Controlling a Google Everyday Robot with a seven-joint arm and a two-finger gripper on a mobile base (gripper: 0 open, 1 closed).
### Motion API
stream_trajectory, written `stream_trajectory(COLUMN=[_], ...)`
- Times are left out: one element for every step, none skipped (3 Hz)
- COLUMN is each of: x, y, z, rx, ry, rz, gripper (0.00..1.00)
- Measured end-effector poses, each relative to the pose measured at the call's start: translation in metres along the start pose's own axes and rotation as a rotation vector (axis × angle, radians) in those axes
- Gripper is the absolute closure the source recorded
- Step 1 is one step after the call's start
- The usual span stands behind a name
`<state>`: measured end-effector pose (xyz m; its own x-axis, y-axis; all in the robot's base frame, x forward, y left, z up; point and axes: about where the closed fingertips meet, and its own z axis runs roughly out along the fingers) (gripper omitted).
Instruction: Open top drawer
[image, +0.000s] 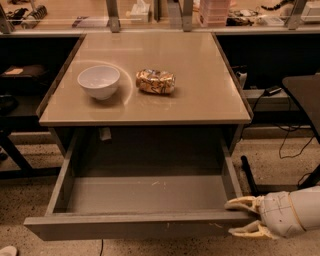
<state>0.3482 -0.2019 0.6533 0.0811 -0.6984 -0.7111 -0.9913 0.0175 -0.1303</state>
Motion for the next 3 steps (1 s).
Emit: stream_trajectory(x=[0.001,0.0,0.001], y=[0.012,0.012,0.023], z=[-0.006,-0.008,-0.015], rx=[-0.007,-0.007,-0.01], ry=[-0.007,-0.007,-0.016], rz=[0.004,0.004,0.009], gripper=[0.85,1.0,1.0])
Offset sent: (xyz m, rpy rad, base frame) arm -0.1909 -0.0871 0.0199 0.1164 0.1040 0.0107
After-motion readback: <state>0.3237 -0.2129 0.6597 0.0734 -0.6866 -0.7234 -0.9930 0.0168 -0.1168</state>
